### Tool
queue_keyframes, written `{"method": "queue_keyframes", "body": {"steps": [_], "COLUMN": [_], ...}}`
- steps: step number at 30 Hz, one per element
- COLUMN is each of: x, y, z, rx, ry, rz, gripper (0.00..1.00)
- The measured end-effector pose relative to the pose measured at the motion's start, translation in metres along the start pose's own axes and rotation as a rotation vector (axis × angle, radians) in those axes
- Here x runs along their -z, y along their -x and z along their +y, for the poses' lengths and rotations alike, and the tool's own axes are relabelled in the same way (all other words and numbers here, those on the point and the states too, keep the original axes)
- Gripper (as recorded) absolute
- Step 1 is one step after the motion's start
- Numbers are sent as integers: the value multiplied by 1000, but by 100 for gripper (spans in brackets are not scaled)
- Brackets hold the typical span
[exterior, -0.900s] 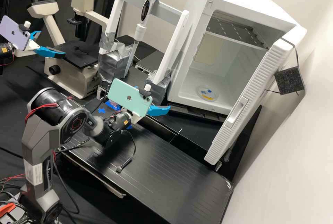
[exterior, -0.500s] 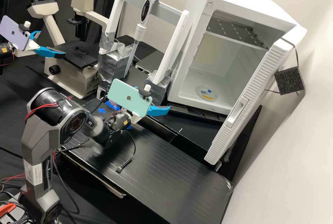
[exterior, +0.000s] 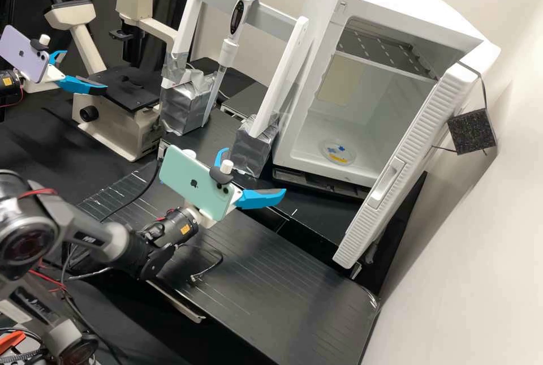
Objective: Close the door
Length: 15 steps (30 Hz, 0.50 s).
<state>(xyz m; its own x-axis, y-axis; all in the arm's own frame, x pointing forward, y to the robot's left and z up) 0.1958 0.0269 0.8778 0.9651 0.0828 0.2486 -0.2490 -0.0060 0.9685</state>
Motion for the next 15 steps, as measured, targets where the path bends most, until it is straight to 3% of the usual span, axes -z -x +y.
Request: {"method": "queue_keyframes", "body": {"steps": [6,10,15], "x": [-7,-21,-37], "y": [24,28,16], "z": [41,64,77], "rx": [-184,-283,-310], "ry": [-7,-20,-23], "rz": [29,-32,-83], "gripper": [100,100,100]}}
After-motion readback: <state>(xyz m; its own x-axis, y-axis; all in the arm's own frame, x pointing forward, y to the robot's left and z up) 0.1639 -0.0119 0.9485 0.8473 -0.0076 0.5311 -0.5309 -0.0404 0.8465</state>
